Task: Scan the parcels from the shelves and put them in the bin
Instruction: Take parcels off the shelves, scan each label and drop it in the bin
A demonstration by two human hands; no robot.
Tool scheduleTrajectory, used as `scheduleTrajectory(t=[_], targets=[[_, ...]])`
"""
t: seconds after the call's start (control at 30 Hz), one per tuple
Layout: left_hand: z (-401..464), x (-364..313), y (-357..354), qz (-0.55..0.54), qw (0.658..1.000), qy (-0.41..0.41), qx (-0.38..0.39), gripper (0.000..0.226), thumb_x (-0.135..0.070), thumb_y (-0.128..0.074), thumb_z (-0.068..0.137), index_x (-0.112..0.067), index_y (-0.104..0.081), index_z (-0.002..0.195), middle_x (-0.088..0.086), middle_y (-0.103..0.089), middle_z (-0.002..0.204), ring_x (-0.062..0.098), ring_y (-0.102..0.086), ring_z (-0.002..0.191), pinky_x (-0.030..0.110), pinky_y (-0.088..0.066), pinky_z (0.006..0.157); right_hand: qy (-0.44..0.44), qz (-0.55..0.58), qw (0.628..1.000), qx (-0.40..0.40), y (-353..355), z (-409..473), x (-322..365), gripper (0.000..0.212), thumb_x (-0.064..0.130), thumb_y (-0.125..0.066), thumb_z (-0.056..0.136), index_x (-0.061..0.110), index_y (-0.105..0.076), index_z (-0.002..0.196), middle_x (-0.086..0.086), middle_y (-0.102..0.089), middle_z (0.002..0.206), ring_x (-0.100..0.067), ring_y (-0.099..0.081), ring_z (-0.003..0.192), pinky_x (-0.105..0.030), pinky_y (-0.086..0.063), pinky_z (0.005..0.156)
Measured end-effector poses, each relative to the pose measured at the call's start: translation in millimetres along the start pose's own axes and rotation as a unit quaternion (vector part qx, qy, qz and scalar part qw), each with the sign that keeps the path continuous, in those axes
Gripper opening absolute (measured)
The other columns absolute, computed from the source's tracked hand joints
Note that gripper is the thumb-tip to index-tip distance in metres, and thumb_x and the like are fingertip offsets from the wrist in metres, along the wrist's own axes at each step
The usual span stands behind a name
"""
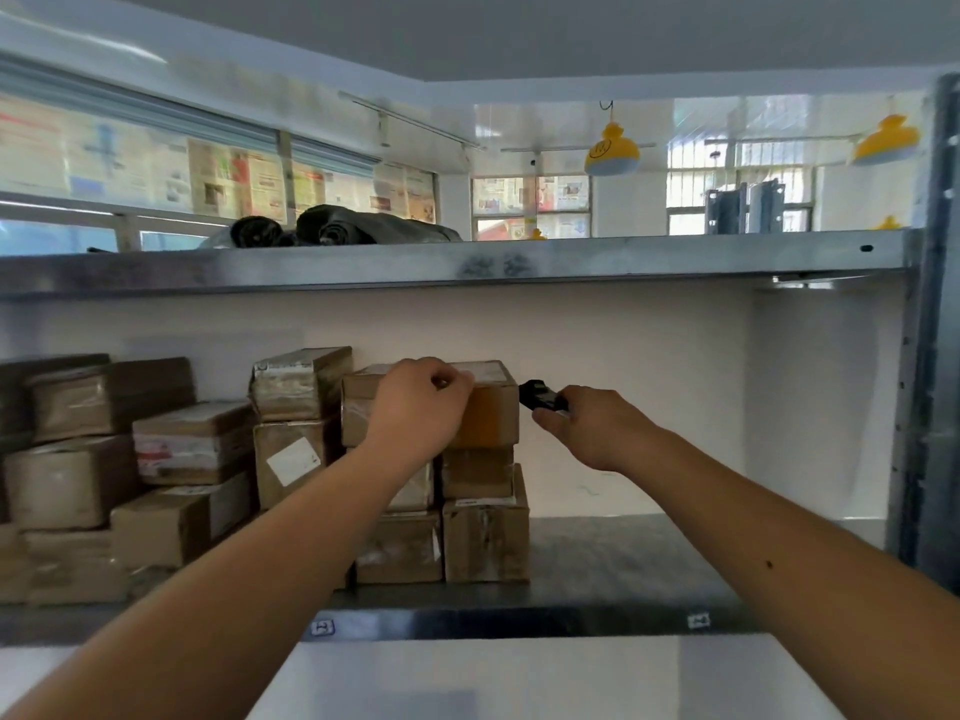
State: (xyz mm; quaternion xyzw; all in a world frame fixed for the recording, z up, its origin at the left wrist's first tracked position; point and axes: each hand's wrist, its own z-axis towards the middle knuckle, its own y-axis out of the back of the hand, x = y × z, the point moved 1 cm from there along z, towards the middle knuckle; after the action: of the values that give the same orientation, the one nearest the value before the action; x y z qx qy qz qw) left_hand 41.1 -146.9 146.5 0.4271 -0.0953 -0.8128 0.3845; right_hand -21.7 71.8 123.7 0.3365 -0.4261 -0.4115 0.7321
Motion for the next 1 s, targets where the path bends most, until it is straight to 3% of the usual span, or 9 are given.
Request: scheduleTrajectory(t=[0.1, 0.3, 0.37, 0.43, 0.57, 0.77, 0.9, 1.0], targets=[[-1.9, -3.1, -6.7, -0.015, 1.000, 0.003, -0.010, 0.015, -0.044, -0.061, 0.103, -0.033, -0.068, 0.096, -0.012, -0.068, 0.092, 0.010, -0.066, 0.082, 0.031, -0.058, 0.073, -0.005, 0.017, 1.000, -0.005, -0.3, -1.6, -7.1, 0.054, 0.062, -0.043, 0.103, 0.018, -0.058, 0.132, -0.003, -0.064, 0.108, -0.015, -0.059, 0.084, -0.031, -0.043, 0.063], [-6.3, -10.1, -24.8, -0.056, 0.998, 0.009, -0.023, 0.023, -0.038, -0.082, 0.089, -0.022, -0.070, 0.077, -0.006, -0.070, 0.082, 0.007, -0.066, 0.080, 0.027, -0.056, 0.073, -0.011, 0.022, 0.999, -0.022, 2.7, -10.2, -20.6, 0.053, 0.063, -0.042, 0.103, 0.021, -0.057, 0.132, -0.004, -0.068, 0.117, -0.014, -0.060, 0.085, -0.031, -0.049, 0.068], [-5.4, -6.6, -30.9, -0.076, 0.997, 0.018, -0.021, 0.025, -0.038, -0.088, 0.082, -0.024, -0.070, 0.091, -0.004, -0.069, 0.102, 0.010, -0.066, 0.094, 0.028, -0.060, 0.078, -0.009, 0.024, 0.999, -0.025, 3.7, -13.2, -22.8, 0.053, 0.064, -0.041, 0.103, 0.021, -0.057, 0.130, -0.004, -0.068, 0.118, -0.014, -0.060, 0.085, -0.031, -0.047, 0.066], [-4.9, -2.7, -36.7, -0.087, 0.996, 0.030, 0.001, 0.047, -0.039, -0.092, 0.075, -0.029, -0.066, 0.113, -0.001, -0.060, 0.129, 0.014, -0.063, 0.112, 0.032, -0.062, 0.090, -0.008, 0.027, 0.999, -0.027, 4.4, -16.5, -23.0, 0.054, 0.064, -0.040, 0.103, 0.021, -0.057, 0.132, -0.004, -0.068, 0.119, -0.014, -0.061, 0.086, -0.031, -0.047, 0.065], [-10.7, -3.0, -43.2, -0.102, 0.993, 0.046, 0.043, 0.082, -0.036, -0.093, 0.075, -0.036, -0.049, 0.144, 0.001, -0.045, 0.147, 0.016, -0.056, 0.121, 0.043, -0.057, 0.105, -0.006, 0.030, 0.999, -0.027, 4.5, -24.2, -20.5, 0.054, 0.061, -0.041, 0.104, 0.021, -0.055, 0.137, -0.005, -0.067, 0.124, -0.018, -0.062, 0.091, -0.034, -0.053, 0.075], [-14.1, 18.3, -62.1, -0.169, 0.983, 0.065, 0.043, 0.117, -0.066, -0.092, 0.045, -0.059, -0.032, 0.145, -0.006, -0.044, 0.154, 0.021, -0.048, 0.140, 0.049, -0.046, 0.116, -0.008, 0.043, 0.999, -0.018, -0.8, -36.7, -19.6, 0.054, 0.061, -0.041, 0.105, 0.021, -0.054, 0.138, -0.004, -0.067, 0.126, -0.018, -0.062, 0.093, -0.033, -0.051, 0.074], [-33.0, 0.1, -49.5, -0.137, 0.988, 0.031, 0.067, 0.120, -0.035, -0.098, 0.067, -0.047, -0.021, 0.158, -0.001, -0.031, 0.161, 0.025, -0.032, 0.149, 0.049, -0.028, 0.127, -0.008, 0.045, 0.999, -0.016, -2.5, -46.3, -22.3, 0.054, 0.060, -0.042, 0.105, 0.022, -0.053, 0.141, -0.003, -0.066, 0.131, -0.017, -0.061, 0.095, -0.034, -0.053, 0.080], [-39.6, -0.5, -45.6, -0.141, 0.987, 0.029, 0.069, 0.125, -0.027, -0.098, 0.069, -0.048, -0.015, 0.159, 0.000, -0.021, 0.163, 0.025, -0.029, 0.149, 0.048, -0.026, 0.128, -0.005, 0.046, 0.999, -0.012, -5.4, -54.6, -23.3, 0.054, 0.060, -0.041, 0.105, 0.024, -0.051, 0.143, -0.002, -0.065, 0.134, -0.016, -0.061, 0.095, -0.033, -0.054, 0.080]])
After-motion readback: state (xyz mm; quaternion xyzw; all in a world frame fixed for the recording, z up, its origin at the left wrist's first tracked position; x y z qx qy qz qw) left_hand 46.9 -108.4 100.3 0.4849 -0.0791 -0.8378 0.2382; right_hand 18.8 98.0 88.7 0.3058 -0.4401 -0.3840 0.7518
